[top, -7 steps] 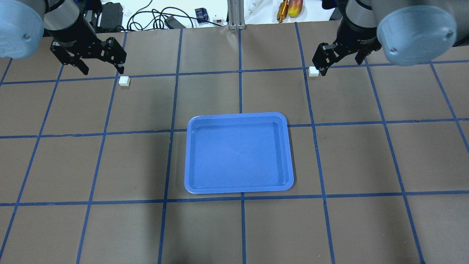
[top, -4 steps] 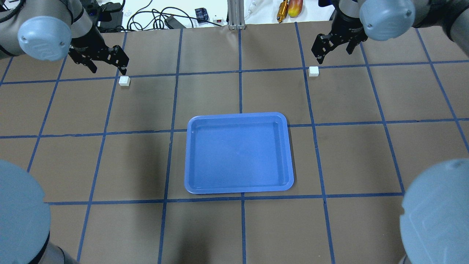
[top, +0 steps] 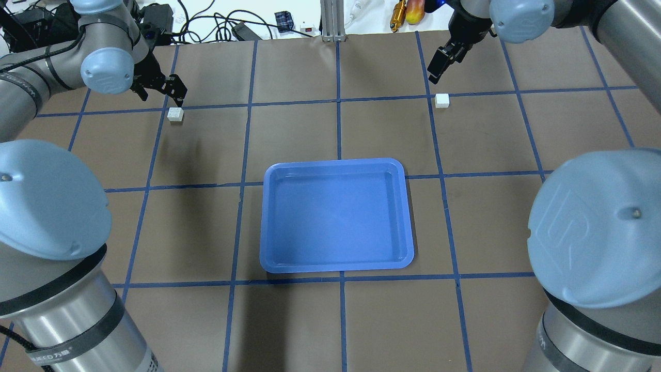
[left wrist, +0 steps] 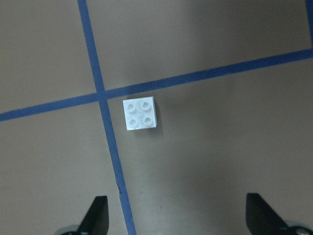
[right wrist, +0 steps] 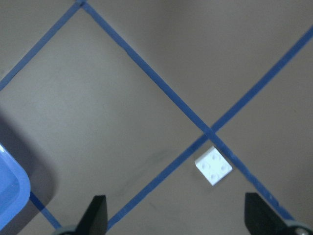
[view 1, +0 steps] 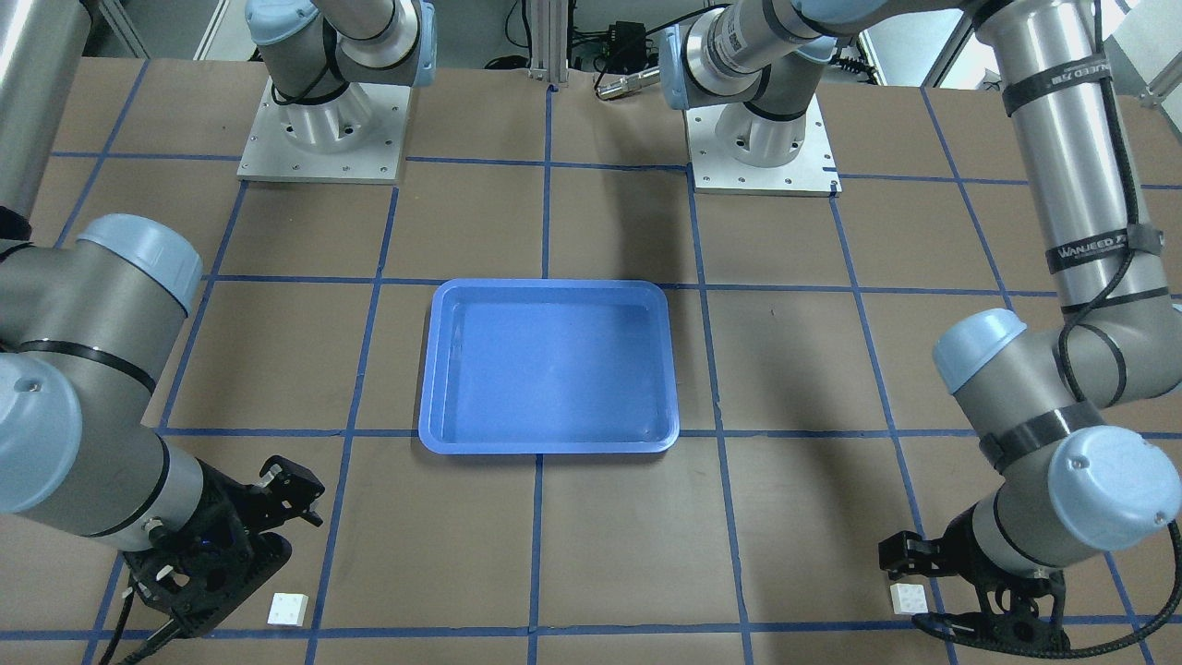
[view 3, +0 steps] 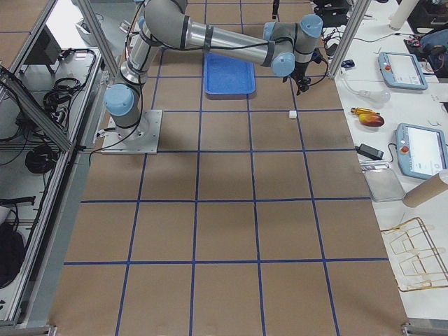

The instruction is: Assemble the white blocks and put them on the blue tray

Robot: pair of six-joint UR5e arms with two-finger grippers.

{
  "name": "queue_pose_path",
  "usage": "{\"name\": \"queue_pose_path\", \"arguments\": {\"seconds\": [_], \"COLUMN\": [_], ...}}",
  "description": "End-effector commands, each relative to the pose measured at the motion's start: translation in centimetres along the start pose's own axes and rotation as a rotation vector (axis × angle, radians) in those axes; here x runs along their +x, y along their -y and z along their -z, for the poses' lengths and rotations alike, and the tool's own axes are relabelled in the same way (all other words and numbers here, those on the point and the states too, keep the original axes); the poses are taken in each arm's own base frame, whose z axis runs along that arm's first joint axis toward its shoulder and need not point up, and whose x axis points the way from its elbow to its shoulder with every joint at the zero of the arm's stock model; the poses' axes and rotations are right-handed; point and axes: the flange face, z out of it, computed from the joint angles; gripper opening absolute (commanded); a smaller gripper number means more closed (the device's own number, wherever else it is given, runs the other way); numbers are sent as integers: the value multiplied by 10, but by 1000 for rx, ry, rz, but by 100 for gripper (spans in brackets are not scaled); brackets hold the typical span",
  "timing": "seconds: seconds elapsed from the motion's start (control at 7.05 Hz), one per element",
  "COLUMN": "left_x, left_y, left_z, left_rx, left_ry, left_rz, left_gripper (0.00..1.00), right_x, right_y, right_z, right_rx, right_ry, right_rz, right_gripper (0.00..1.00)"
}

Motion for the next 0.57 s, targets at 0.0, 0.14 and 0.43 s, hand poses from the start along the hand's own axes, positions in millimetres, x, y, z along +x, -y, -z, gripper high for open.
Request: {"name": "queue_pose_path", "arguments": {"seconds": [0.0,0.14,0.43], "left_x": [-2,-1,-1], "left_y": [10,10,10], "left_z": [-39,-47,-49], "left_rx": [-33,-42,-45], "left_ry": [-5,-8,-10], "left_rz": [-4,-5,-2], "left_gripper": [100,97,56], "right_x": [34,45,72], "right_y": [-24,-32,-49], "right_z": [-18,-17,-46], "right_rx": [84,141,313], "right_ry": [39,39,80], "right_rz": [401,480,591], "right_gripper": [100,100,100]}}
